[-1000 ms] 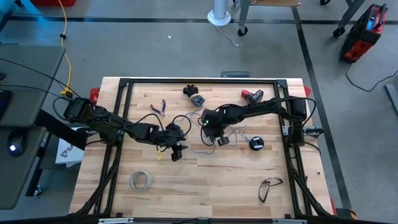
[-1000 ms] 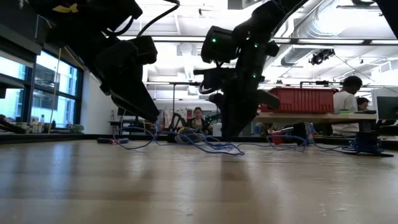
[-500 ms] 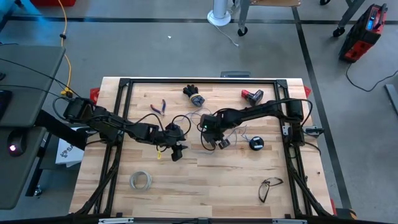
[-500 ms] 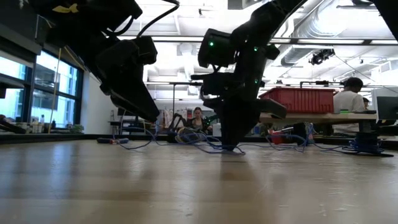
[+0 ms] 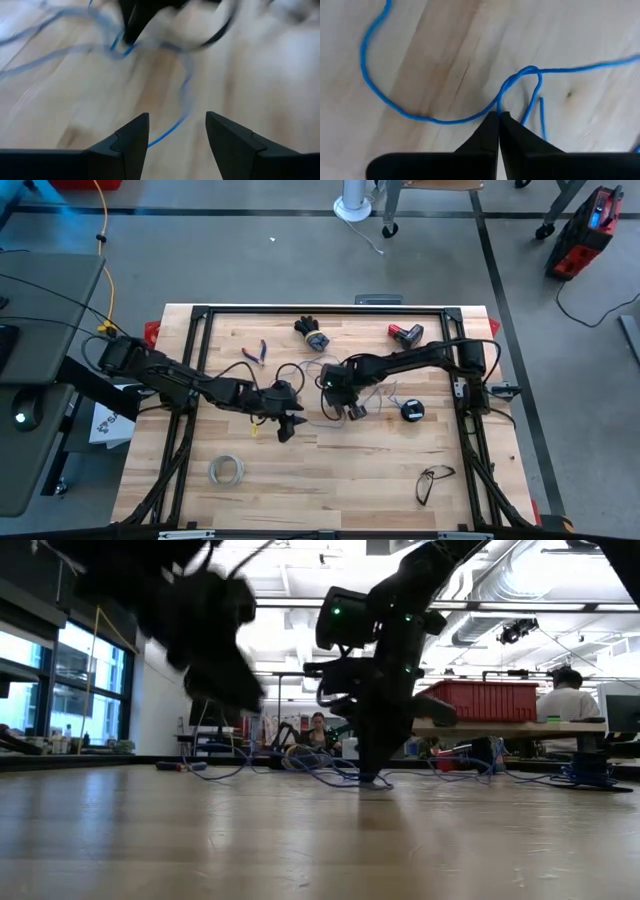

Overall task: Coil cords
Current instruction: Uncoil the blue wire from the black spool

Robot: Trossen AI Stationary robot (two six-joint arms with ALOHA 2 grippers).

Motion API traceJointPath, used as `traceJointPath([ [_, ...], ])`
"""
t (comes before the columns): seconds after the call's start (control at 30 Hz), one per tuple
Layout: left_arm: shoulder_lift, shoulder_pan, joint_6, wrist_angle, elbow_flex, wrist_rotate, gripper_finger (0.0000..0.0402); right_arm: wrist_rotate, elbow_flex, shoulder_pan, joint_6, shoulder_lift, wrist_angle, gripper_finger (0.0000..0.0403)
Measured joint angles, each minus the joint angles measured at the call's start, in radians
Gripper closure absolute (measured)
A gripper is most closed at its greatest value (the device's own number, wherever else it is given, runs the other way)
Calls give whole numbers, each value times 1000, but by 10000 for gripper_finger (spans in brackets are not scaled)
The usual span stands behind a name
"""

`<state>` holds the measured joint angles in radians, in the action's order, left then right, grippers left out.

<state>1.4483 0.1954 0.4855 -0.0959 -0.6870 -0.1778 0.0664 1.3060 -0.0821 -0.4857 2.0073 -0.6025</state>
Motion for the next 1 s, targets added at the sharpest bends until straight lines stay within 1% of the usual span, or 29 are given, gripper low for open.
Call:
traceJointPath([
  [0.1, -92, 12, 31, 16, -48, 1, 214, 90, 53, -22, 213, -39, -43, 402],
  [0.17, -167, 18, 54, 59, -86, -37, 214, 120, 98, -31, 346, -99, -21, 402],
  [0.27, -277, 26, 97, 154, -135, -133, 214, 111, 165, -36, 498, -183, 38, 402],
  [0.4, -415, 57, 113, 233, -167, -280, 214, 34, 275, -12, 621, -263, 93, 402],
  [0.5, -496, 79, 114, 203, -183, -353, 214, -26, 373, 23, 653, -289, 116, 403],
  [0.57, -523, 87, 97, 157, -198, -371, 214, -69, 445, 54, 645, -282, 124, 403],
  [0.67, -526, 95, 49, 101, -237, -374, 214, -148, 528, 93, 617, -274, 155, 403],
  [0.77, -504, 102, -20, 73, -305, -373, 214, -237, 569, 117, 608, -275, 155, 403],
  [0.87, -466, 105, -82, 142, -377, -379, 214, -317, 577, 127, 587, -272, 146, 403],
  [0.93, -435, 106, -108, 208, -424, -396, 214, -343, 577, 128, 576, -271, 146, 403],
  [1.0, -404, 106, -133, 283, -471, -436, 214, -355, 577, 129, 568, -269, 146, 403],
])
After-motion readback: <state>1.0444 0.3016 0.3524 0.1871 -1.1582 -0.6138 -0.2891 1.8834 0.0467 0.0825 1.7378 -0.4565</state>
